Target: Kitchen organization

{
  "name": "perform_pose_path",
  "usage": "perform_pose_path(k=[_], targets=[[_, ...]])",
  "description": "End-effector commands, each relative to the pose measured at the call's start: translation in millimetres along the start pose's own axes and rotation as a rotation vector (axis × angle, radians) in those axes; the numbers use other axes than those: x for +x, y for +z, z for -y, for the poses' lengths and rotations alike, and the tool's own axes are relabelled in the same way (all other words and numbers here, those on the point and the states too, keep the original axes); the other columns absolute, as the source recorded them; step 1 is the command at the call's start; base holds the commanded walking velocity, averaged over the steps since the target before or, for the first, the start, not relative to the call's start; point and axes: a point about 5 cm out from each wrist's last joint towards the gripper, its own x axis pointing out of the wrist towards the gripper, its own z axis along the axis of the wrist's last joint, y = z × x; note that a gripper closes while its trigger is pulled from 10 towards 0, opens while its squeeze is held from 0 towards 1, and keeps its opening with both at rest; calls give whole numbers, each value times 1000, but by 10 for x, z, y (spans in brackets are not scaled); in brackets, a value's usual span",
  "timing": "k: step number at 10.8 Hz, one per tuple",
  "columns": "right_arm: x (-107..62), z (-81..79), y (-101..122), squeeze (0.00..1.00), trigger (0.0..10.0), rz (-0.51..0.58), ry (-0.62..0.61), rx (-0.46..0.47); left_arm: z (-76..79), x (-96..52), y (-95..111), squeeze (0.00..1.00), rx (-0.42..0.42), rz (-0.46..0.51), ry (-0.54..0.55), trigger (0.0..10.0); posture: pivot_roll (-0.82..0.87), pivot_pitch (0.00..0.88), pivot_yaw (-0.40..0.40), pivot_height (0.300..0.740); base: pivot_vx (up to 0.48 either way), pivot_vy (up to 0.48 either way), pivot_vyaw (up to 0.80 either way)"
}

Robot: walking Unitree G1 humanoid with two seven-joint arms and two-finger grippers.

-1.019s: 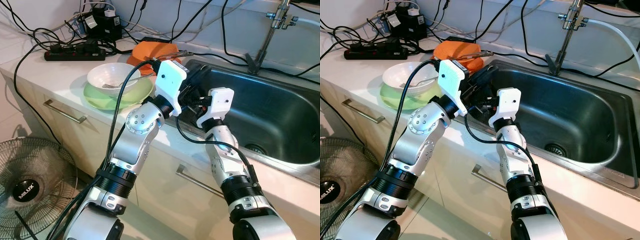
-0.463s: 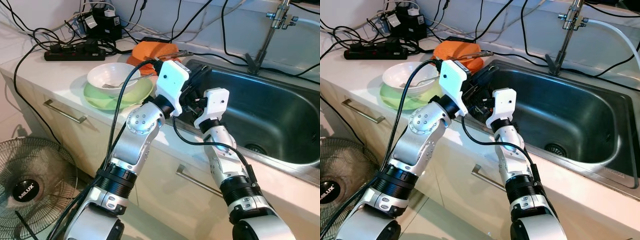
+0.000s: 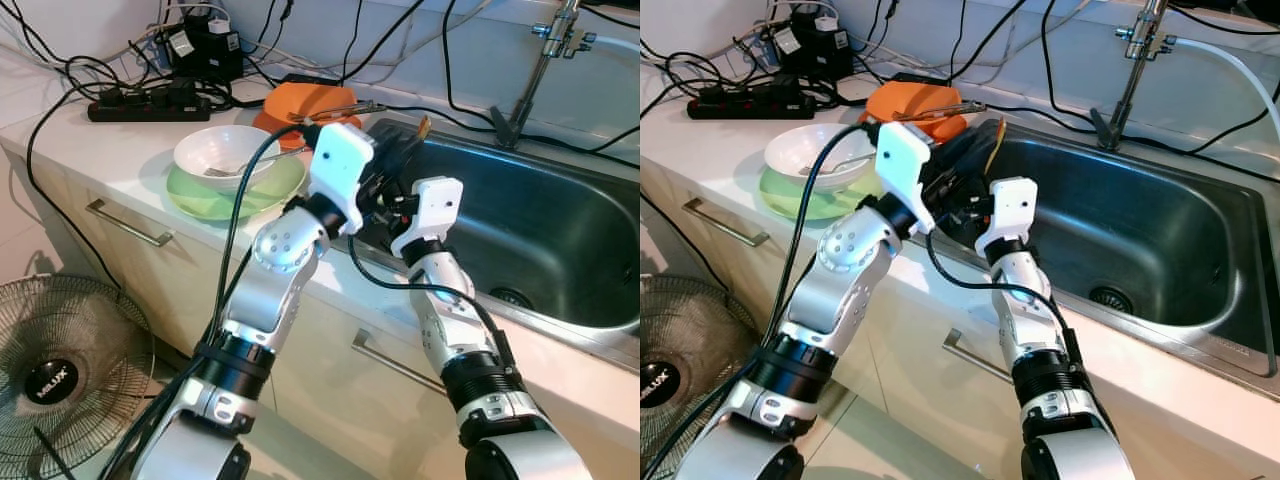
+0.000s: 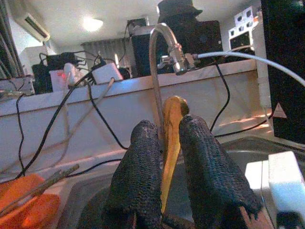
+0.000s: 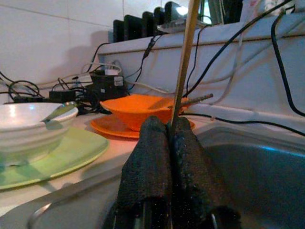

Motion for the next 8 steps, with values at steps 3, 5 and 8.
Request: perform_pose_path(k=[3,5,8], targets=[[47,59,76,0,0,26,-28,12,1,-26,-49,0,-1,-26,6,10000,162,13,-6,740,0,0,0],[47,59,76,0,0,26,-28,12,1,-26,-49,0,-1,-26,6,10000,162,13,-6,740,0,0,0],[47,59,76,0,0,26,-28,12,1,-26,-49,0,-1,-26,6,10000,162,13,-6,740,0,0,0]])
